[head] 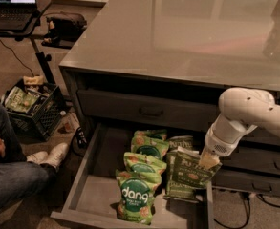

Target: Pick green jalapeno chip bag from middle drawer and place on counter

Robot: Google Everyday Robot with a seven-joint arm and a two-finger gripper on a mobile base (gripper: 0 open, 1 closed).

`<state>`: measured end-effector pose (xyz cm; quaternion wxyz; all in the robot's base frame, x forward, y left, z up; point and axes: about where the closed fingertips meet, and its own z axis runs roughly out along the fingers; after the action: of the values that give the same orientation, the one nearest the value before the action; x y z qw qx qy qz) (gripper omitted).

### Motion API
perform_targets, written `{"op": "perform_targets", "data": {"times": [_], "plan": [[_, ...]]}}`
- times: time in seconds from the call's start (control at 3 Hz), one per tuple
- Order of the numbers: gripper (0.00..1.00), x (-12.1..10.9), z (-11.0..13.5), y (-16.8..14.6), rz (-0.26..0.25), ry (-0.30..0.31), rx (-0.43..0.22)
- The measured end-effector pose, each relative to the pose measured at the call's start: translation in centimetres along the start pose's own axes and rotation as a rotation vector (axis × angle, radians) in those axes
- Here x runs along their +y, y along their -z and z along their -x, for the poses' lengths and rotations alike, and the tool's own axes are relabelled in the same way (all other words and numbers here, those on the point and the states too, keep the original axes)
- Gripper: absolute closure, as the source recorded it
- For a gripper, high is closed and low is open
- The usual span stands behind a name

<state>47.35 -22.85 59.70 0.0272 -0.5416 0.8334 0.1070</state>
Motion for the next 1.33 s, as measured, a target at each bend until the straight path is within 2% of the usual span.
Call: {"op": "perform_targets", "data": {"times": [0.33,0.67,1.0,1.33], "plan": [[1.0,0.5,0.9,4.1,-0.055,0.03,0.008],[1.0,0.7,2.5,8.7,-0.139,0.077,0.027],[1.0,0.7,2.5,8.7,-0.139,0.077,0.027],[1.0,0.2,2.3,12.0,-0.176,0.049,0.006]]}}
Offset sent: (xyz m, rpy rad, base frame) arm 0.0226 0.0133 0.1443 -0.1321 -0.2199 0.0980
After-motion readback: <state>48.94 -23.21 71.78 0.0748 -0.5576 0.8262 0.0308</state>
